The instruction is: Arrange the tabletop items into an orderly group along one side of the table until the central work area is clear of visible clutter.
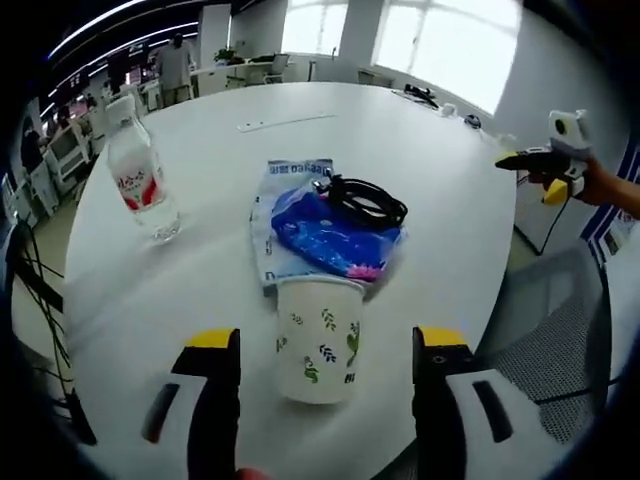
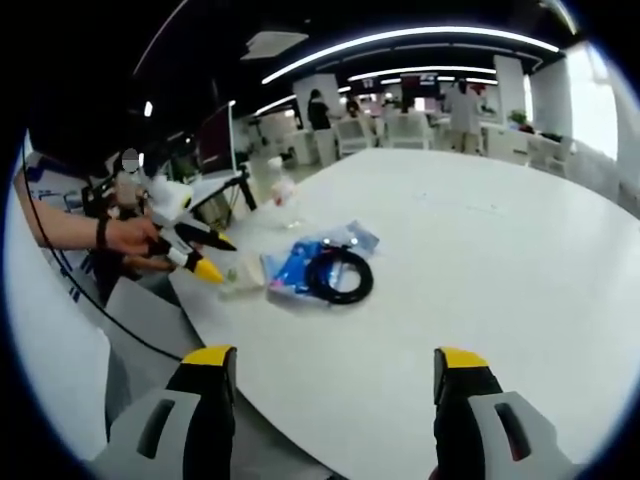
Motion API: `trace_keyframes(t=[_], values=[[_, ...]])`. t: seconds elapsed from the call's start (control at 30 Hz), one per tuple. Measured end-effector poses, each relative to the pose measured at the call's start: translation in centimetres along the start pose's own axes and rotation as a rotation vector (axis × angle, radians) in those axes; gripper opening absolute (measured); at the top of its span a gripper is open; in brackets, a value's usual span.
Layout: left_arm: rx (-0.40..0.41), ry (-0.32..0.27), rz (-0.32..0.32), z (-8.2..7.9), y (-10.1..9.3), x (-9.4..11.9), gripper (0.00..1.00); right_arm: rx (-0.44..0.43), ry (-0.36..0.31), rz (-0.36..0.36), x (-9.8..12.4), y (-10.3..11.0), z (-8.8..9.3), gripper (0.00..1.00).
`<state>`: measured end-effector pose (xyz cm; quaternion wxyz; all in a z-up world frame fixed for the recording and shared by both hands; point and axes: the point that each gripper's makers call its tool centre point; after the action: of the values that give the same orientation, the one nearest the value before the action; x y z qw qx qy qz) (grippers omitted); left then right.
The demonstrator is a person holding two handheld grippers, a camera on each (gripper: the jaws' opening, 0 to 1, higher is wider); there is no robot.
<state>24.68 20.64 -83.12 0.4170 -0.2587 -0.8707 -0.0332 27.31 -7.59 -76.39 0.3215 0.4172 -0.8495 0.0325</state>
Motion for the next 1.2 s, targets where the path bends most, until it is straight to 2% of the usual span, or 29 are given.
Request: trace_keyframes(t=[0.4,0.53,0.97,1.07,1.17,1.2], values=[[0.005,0.045,-0.006,1.3,0.3,-2.5,0.65,-0.008,0.002,0.007,0.4,-0.2,0.2,0.82],[0.017,0.051,-0.009,1.6,0.8,-2.8,0.65,-0.007,0.002,0.008,0.4,-0.2,0.1,0.82],[0.028,0.055,-0.014,1.8,0.8,-3.3,0.61,-0.01,0.0,0.011,0.5,-0.4,0.3,0.82],[0.027,0.059,-0.016,1.9,0.8,-3.4,0.56,-0.012,0.002,0.012,0.6,-0.5,0.4,0.82],[0.017,0.082,-0.026,2.4,0.8,-3.3,0.4,-0.012,0.004,0.012,0.6,-0.5,0.6,0.82],[0.033,0.067,-0.026,2.1,0.8,-3.4,0.4,-0.013,0.005,0.013,0.7,-0.4,0.6,0.82]])
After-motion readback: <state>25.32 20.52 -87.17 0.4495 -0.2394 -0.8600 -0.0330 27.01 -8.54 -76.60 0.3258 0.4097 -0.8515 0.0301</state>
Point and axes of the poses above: the point that each gripper's makers call its tool centre point, and the gripper's own axes: x roughly backward along the fingers, y roughly to its left, z roughly out of its underside, and after that the axes turned 1 degree about -y, right-handed
